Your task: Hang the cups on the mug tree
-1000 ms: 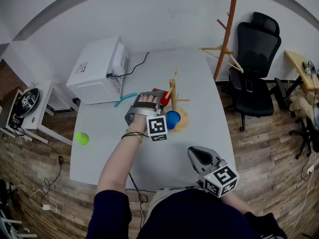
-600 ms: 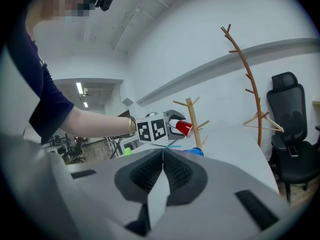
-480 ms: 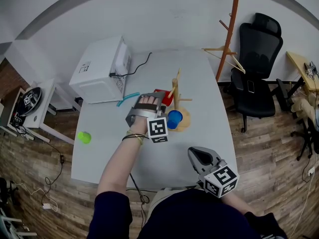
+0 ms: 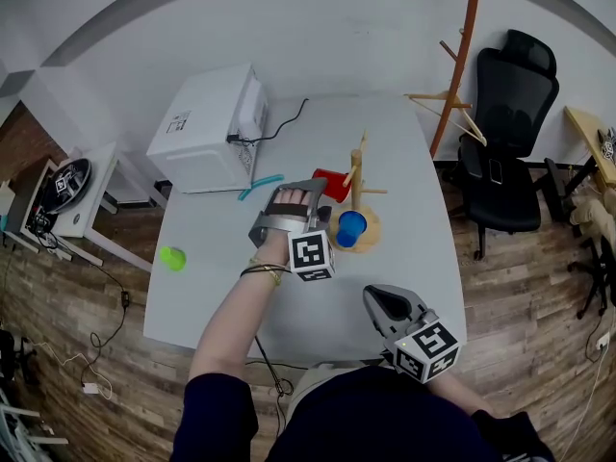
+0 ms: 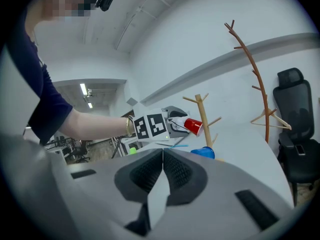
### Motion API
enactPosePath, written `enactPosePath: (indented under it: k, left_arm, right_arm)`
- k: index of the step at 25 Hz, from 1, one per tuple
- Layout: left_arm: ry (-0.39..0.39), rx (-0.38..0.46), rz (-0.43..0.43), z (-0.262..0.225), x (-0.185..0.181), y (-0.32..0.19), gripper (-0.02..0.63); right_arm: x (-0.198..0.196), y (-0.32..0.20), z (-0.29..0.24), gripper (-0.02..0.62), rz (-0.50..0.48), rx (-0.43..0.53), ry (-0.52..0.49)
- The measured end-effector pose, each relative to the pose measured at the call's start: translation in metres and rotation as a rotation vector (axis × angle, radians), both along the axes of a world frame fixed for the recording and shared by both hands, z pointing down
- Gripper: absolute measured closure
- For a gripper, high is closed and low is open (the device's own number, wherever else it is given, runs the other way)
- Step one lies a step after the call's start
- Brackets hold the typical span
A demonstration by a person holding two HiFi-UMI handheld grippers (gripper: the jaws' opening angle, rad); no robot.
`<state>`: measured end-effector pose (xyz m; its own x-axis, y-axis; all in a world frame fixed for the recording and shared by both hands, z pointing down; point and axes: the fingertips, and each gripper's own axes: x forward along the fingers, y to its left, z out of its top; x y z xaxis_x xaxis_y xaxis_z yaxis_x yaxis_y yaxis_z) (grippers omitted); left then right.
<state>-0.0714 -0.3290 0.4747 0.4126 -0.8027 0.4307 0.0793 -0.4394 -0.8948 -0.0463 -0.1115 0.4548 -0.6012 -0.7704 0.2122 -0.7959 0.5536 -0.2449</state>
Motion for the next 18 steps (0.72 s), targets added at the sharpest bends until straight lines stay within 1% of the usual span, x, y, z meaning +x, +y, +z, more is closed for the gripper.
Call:
enactPosePath:
  k: [2,10,11,13,14,18]
  left_arm:
    - [0.035,-0.015,0.0,-0.002,-0.002,0.004,0.316]
    - [0.184,-0.038,-0.047,-0.015,-0.021,0.012,0.32]
    - [0.209,-0.042,-0.055,-0.016,-0.023,0.013,0.341]
    - [0.271,-0.049,-0.071,-0.02,-0.027,0.016,0.412]
    - [0.304,-0.052,-0.079,-0.022,-0.029,0.017,0.437]
    - [0.433,-0.059,-0.099,-0.029,-0.037,0.025,0.519]
  right_arm:
    - [-0.004,-0.001,0.0,0.566,-0.008,0.001,-0.001]
    - [-0.02,-0.003,0.0,0.566,-0.035,0.001,-0.003]
    - [-0.021,-0.003,0.0,0.566,-0.038,0.001,-0.002]
    - [-0.024,-0.004,0.0,0.566,-0.044,0.001,-0.002]
    - [-0.026,-0.004,0.0,0.566,-0.047,0.001,-0.001]
    - [-0.032,-0.006,0.001,0.566,-0.056,-0.003,0.0]
